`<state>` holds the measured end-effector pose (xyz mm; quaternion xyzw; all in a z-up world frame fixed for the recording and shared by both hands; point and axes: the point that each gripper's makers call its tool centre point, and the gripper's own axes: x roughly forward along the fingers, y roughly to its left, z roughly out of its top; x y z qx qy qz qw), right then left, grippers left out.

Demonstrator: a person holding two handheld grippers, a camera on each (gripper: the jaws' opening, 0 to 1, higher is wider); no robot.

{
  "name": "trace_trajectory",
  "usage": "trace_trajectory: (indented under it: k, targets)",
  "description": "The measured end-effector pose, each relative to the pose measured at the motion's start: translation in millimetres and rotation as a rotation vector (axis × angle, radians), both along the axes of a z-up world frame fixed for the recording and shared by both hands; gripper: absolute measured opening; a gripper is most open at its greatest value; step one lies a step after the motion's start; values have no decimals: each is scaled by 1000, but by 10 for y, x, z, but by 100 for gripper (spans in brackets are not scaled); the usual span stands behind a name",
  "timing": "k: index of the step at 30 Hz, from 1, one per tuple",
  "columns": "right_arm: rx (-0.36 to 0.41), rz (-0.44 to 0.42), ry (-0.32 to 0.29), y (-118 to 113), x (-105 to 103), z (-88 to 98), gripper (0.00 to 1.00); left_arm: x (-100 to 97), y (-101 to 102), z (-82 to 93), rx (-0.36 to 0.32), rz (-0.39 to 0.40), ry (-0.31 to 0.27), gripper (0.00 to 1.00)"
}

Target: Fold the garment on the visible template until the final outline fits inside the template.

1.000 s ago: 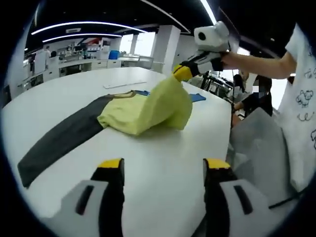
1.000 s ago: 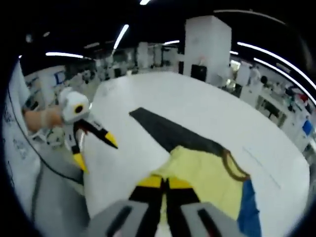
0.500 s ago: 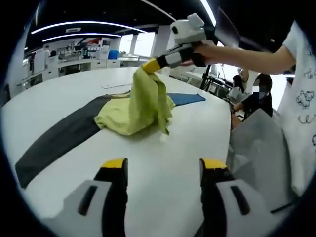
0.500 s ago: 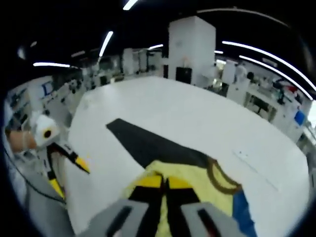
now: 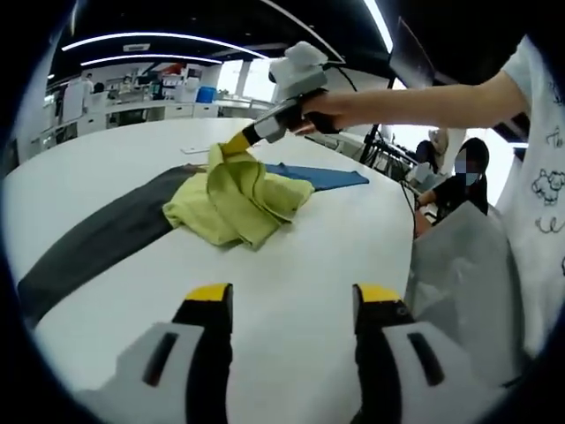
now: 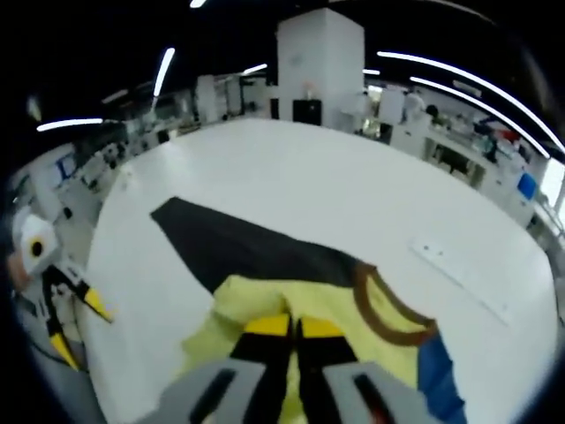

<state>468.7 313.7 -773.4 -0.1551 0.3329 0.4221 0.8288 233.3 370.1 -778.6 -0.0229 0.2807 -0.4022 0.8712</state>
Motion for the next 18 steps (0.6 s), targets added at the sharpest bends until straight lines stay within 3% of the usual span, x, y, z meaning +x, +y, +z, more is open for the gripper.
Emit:
trace_trajectory:
  k: [9,13,18]
  targets:
    - [-11,-27,33,-1,54,-181,0,4,-71,0,-15,1,11,49]
    - [-14,-17,35,3,-4,-167,0,10,-89,23,-61,15,44,51]
    - [-5,-18,38,6,-29,-144,0,24,-78,17,-52,20,42,49]
